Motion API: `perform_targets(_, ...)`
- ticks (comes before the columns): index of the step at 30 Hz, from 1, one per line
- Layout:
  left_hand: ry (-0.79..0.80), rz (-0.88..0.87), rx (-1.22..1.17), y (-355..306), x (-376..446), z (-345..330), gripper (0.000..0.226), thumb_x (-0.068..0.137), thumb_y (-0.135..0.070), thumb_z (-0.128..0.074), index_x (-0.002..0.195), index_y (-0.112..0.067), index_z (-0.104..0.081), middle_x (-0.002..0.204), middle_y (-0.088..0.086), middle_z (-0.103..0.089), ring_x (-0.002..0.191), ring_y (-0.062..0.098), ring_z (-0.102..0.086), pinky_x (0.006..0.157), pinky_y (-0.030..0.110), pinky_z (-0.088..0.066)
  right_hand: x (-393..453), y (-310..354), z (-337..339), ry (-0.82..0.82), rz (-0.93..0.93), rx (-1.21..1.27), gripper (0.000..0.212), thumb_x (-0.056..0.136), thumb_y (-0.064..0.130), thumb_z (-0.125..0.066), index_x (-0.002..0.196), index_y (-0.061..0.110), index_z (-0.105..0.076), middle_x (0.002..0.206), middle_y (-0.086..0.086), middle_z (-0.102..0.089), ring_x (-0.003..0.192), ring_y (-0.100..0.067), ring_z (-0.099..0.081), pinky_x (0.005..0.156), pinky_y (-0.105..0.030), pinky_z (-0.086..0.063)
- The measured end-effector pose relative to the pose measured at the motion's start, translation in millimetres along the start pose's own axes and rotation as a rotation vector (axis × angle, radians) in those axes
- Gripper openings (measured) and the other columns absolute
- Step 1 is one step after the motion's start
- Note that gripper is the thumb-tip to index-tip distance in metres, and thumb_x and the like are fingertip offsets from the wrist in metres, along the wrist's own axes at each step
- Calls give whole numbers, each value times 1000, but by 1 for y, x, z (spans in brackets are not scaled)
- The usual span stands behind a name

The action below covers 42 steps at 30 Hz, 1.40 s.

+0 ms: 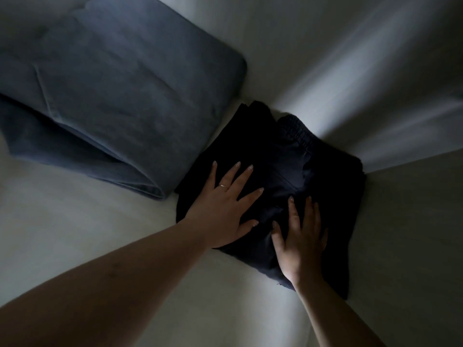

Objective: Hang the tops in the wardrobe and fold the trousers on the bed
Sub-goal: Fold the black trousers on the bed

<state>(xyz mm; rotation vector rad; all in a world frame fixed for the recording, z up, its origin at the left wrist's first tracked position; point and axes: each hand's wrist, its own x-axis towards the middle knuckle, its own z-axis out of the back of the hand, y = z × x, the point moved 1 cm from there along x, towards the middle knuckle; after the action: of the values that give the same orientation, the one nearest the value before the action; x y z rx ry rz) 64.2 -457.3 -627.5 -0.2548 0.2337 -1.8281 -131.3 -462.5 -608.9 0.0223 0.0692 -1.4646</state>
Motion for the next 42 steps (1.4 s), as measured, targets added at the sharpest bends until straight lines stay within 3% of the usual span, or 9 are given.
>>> perform_targets(8,150,31,-79,2,5,5,65,91,-58,-39,149,-34,-24,162,8,1,148,26,5,113,56,9,6,7,2,181,-71,-61,65,93,48,-45,150,27,-22,160,-9,-8,147,-23,-2,111,-58,-16)
perform_targets(11,33,34,-283,-9,-14,31,41,91,-40,-50,130,-29,-56,146,1,-44,141,22,-31,113,50,-19,-13,29,16,227,-113,120,57,90,34,-56,144,24,-39,154,-6,-27,144,-20,-19,111,-51,-21)
perform_targets(13,-151,80,-448,-12,-37,55,29,86,-29,-54,108,-19,-70,112,0,-68,108,23,-62,93,37,-43,-34,55,28,213,-84,413,46,87,20,-60,132,20,-54,137,-4,-52,131,-21,-43,106,-40,-34)
perform_targets(17,-255,403,-683,-7,-97,96,19,93,-26,-55,104,-22,-70,100,-8,-68,88,6,-60,78,17,-42,-76,112,70,263,-172,919,39,88,10,-56,116,36,-63,106,29,-60,99,9,-55,79,2,-36)
perform_targets(22,-321,643,-1007,15,-174,162,13,92,-23,-61,89,-34,-67,94,-14,-71,89,4,-66,81,19,-49,-123,168,137,294,-150,1113,27,92,11,-57,112,27,-62,119,9,-64,113,-7,-57,101,-28,-44)
perform_targets(24,-407,701,-1159,17,-205,195,20,91,-17,-61,84,-35,-67,86,-13,-73,85,8,-69,78,23,-51,-146,188,169,274,-93,1157,26,92,10,-57,109,30,-62,117,10,-64,112,-5,-58,102,-31,-44)
perform_targets(28,-567,734,-1310,16,-259,264,32,94,1,-51,85,-25,-67,77,-14,-73,71,0,-67,63,11,-48,-184,223,238,246,66,1248,29,93,12,-56,105,38,-61,116,15,-64,110,0,-57,101,-25,-44)
perform_targets(34,-747,723,-1428,-8,-343,355,15,94,-11,-55,92,-17,-68,81,-8,-73,75,3,-67,74,23,-50,-243,270,313,220,367,1350,29,94,12,-56,100,39,-63,100,33,-65,98,15,-58,79,-2,-42)
perform_targets(42,-1055,795,-1245,-46,-476,432,15,94,-15,-56,96,-16,-71,92,-1,-74,82,8,-67,85,30,-53,-323,324,368,446,800,1463,27,94,11,-56,103,34,-66,107,26,-67,105,11,-58,81,-2,-41)
